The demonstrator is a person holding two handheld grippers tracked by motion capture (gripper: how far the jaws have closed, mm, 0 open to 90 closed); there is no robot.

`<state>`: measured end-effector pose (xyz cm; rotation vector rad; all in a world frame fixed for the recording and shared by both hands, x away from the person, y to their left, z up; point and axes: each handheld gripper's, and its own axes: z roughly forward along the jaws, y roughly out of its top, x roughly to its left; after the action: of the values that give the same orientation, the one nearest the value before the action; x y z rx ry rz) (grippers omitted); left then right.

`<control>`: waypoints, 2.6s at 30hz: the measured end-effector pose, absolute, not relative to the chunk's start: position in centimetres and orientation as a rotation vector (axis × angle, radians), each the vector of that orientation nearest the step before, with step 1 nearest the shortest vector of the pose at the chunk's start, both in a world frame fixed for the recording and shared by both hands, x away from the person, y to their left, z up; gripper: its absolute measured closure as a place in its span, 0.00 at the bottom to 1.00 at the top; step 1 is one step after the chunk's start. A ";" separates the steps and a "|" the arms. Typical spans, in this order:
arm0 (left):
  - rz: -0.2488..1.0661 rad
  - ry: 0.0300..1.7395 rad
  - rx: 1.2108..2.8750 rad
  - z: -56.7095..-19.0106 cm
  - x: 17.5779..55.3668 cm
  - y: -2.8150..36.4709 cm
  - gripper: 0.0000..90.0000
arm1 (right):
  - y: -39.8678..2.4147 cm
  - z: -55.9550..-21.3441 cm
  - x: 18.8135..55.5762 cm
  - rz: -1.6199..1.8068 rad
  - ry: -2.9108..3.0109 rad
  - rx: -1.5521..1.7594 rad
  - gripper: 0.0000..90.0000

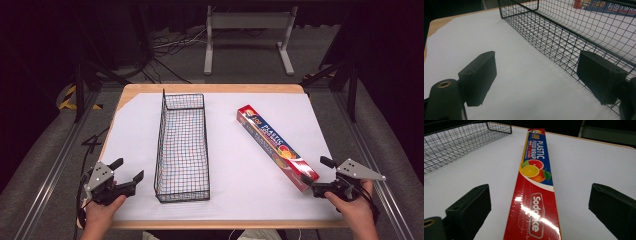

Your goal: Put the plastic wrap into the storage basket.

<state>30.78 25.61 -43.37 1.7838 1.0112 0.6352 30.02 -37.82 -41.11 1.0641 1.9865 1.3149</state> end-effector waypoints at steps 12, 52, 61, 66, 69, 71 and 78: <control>0.644 1.012 1.794 -43.5 30.8 25.5 0.19 | -36.0 -38.6 33.0 1.312 2.048 1.094 0.05; 0.623 1.014 1.801 -43.7 31.2 25.5 0.19 | -28.9 -38.0 43.2 0.836 2.415 1.261 0.13; 0.623 1.014 1.799 -43.8 31.2 25.5 0.19 | -28.0 -39.0 45.4 0.717 2.440 1.339 0.19; 0.621 1.017 1.798 -43.8 31.2 25.5 0.19 | -27.6 -39.5 46.1 0.663 2.463 1.358 0.19; 0.623 1.016 1.800 -43.8 31.2 25.5 0.19 | -27.3 -39.7 46.4 0.622 2.477 1.372 0.20; 0.622 1.016 1.801 -43.9 31.2 25.5 0.19 | -27.2 -39.8 46.6 0.605 2.488 1.381 0.21; 0.623 1.014 1.801 -43.9 31.3 25.6 0.19 | -27.0 -40.4 47.0 0.564 2.508 1.444 0.30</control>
<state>31.26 25.59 -43.86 1.8012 1.0142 0.6226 47.02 -26.96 -40.40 1.4442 2.5079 0.5645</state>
